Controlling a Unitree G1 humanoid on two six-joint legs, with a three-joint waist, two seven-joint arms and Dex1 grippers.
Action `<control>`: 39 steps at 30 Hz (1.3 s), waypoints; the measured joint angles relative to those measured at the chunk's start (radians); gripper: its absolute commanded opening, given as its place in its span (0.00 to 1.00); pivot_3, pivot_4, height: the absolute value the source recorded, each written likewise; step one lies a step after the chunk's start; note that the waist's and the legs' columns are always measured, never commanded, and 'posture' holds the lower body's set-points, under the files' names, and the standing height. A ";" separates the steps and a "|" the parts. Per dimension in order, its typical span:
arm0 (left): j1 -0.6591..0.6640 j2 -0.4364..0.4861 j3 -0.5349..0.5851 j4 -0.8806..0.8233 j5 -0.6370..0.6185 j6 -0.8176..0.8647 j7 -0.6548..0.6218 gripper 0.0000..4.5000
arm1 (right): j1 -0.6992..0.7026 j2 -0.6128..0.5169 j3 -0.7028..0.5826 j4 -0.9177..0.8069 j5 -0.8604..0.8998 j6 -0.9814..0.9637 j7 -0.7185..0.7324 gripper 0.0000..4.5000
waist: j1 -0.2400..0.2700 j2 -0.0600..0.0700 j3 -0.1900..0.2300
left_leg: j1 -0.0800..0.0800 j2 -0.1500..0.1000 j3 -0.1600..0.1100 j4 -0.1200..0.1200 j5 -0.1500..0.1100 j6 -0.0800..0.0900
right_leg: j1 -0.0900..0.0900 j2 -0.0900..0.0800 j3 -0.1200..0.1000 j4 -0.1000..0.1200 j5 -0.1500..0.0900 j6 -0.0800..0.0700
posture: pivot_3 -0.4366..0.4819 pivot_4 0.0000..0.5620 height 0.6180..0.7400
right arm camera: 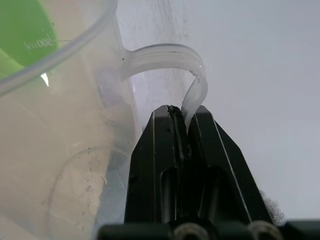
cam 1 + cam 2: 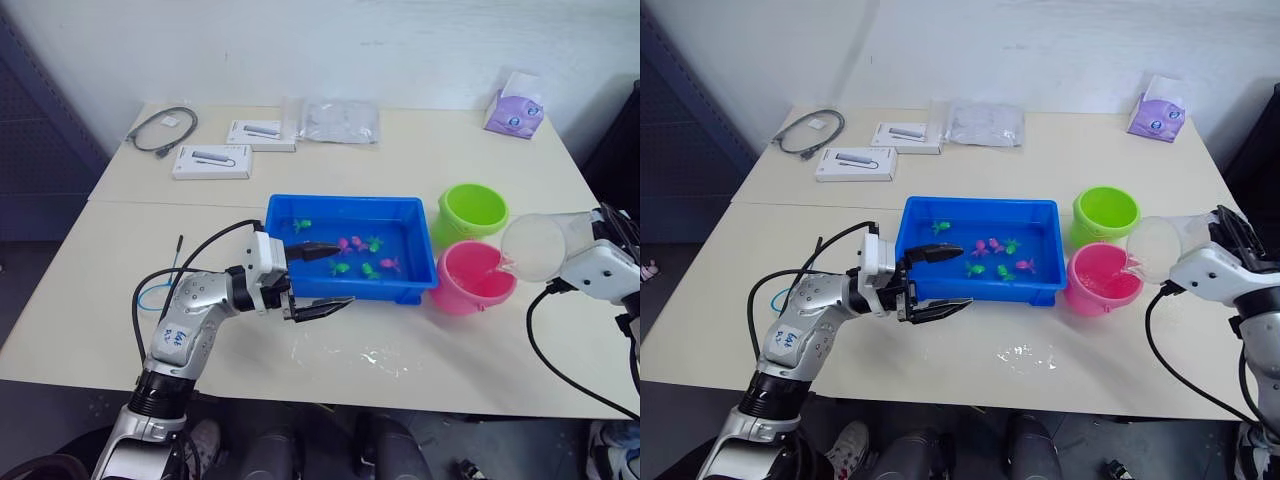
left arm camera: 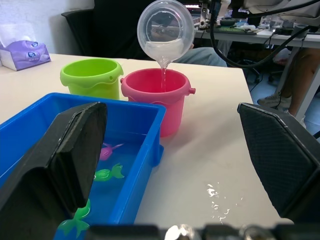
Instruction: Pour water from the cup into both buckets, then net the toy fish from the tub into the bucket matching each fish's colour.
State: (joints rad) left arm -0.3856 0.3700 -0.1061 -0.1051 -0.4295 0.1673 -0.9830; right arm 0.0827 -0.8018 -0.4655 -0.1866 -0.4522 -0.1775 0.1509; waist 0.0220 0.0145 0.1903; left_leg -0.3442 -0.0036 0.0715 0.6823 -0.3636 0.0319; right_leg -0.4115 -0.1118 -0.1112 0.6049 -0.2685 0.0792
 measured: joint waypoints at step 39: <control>-0.021 0.058 0.057 0.000 -0.006 0.032 0.030 1.00 | -0.542 0.085 0.081 0.210 0.483 0.746 0.031 0.01 | -0.023 0.000 0.000 | -0.004 -0.001 -0.001 0.000 0.001 0.003 | -0.002 -0.002 -0.002 0.005 0.000 0.001 | 0.48 0.27 1.00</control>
State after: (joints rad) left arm -0.4063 0.4279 -0.0495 -0.1052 -0.4353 0.1990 -0.9532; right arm -0.4595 -0.7170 -0.3841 0.0233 0.0306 0.5689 0.1817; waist -0.0011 0.0147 0.1901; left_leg -0.3478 -0.0044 0.0707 0.6827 -0.3623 0.0346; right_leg -0.4136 -0.1134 -0.1128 0.6097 -0.2680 0.0797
